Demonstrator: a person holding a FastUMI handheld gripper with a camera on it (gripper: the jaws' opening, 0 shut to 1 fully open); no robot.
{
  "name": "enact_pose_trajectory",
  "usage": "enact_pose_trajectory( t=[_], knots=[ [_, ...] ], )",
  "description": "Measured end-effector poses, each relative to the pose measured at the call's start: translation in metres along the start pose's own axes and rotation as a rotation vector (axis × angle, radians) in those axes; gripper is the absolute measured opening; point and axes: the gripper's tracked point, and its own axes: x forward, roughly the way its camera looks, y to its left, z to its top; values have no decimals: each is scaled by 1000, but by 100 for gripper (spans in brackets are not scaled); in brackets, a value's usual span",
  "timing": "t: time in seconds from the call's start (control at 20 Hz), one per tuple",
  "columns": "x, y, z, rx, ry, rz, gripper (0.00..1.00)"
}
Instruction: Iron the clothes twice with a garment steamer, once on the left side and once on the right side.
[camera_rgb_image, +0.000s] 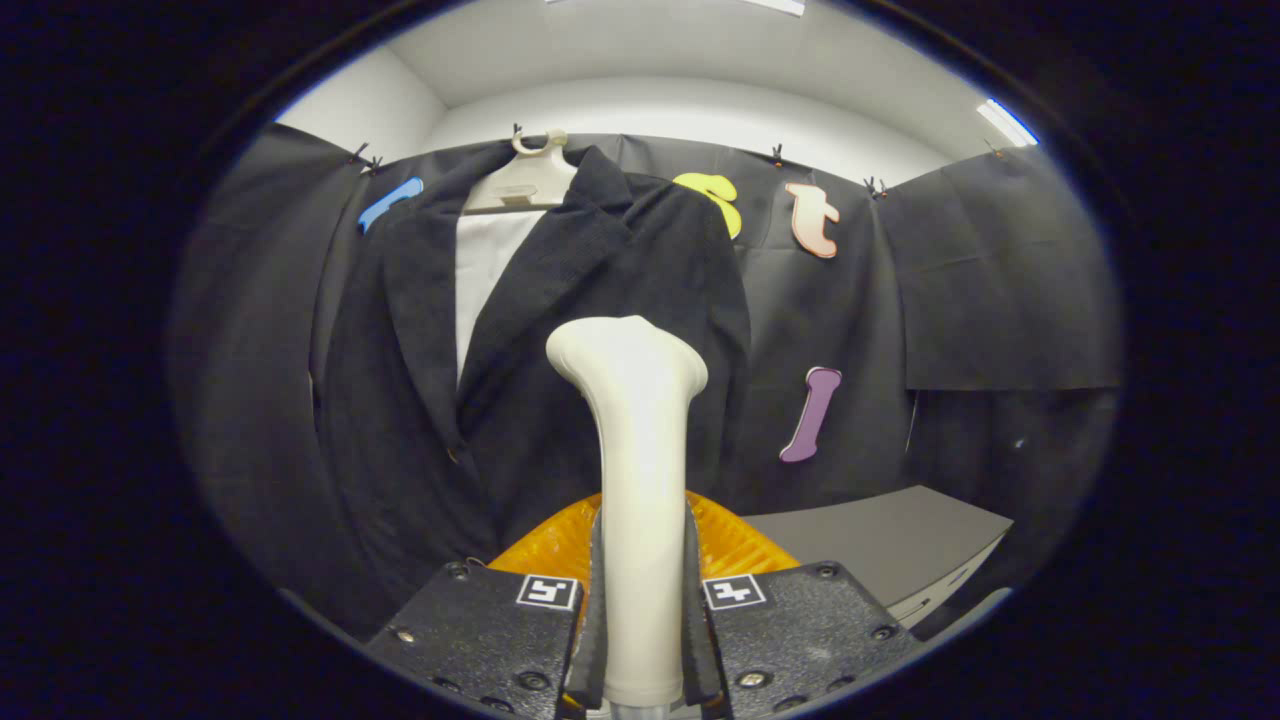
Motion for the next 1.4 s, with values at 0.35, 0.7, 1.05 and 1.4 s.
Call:
enact_pose_trajectory(
  t=[0.35,0.7,1.05,1.4],
  knots=[
    [-11,2,-67,-32,83,-3,32],
    [-20,6,-130,-75,156,6,33],
    [-32,14,-167,-130,172,37,32],
    [-39,14,-233,-131,319,45,33]
  ],
)
